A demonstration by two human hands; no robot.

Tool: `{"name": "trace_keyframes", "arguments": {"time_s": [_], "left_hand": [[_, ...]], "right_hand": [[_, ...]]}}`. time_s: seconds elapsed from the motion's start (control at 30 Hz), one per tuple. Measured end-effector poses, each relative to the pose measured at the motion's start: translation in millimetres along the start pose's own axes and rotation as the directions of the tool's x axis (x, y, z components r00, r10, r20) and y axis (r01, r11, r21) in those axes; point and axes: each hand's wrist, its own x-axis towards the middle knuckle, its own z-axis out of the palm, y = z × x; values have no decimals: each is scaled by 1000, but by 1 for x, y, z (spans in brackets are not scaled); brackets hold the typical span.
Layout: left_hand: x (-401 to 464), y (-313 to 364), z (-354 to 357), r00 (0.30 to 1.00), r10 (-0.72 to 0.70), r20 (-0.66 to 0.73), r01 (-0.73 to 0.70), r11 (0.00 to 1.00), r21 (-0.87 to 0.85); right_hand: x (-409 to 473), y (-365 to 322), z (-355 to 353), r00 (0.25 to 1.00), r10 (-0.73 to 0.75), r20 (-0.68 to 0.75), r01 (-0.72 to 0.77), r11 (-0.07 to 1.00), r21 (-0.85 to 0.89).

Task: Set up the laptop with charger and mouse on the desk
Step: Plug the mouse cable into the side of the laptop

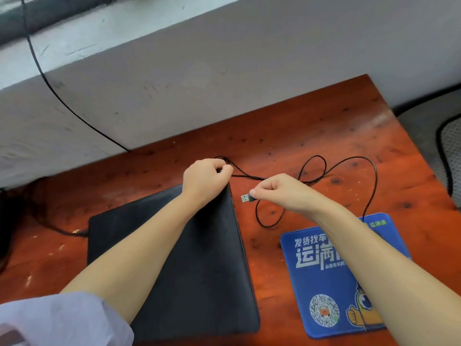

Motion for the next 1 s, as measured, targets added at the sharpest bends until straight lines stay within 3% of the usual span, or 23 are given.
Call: {"name": "trace_keyframes", "arguments": {"time_s": [0.33,0.83,1.0], "left_hand": [[-13,7,-34,998,36,-61,-42,994,-104],[-16,10,-33,998,35,-59,-43,990,-135],[-15,10,-34,997,49,-62,-57,989,-136]], "right_hand": [[-15,-34,12,989,-143,32,138,984,115],[-19,-51,12,993,-120,-11,119,991,-66],[-22,-48,12,994,-110,4,110,993,-50]]}}
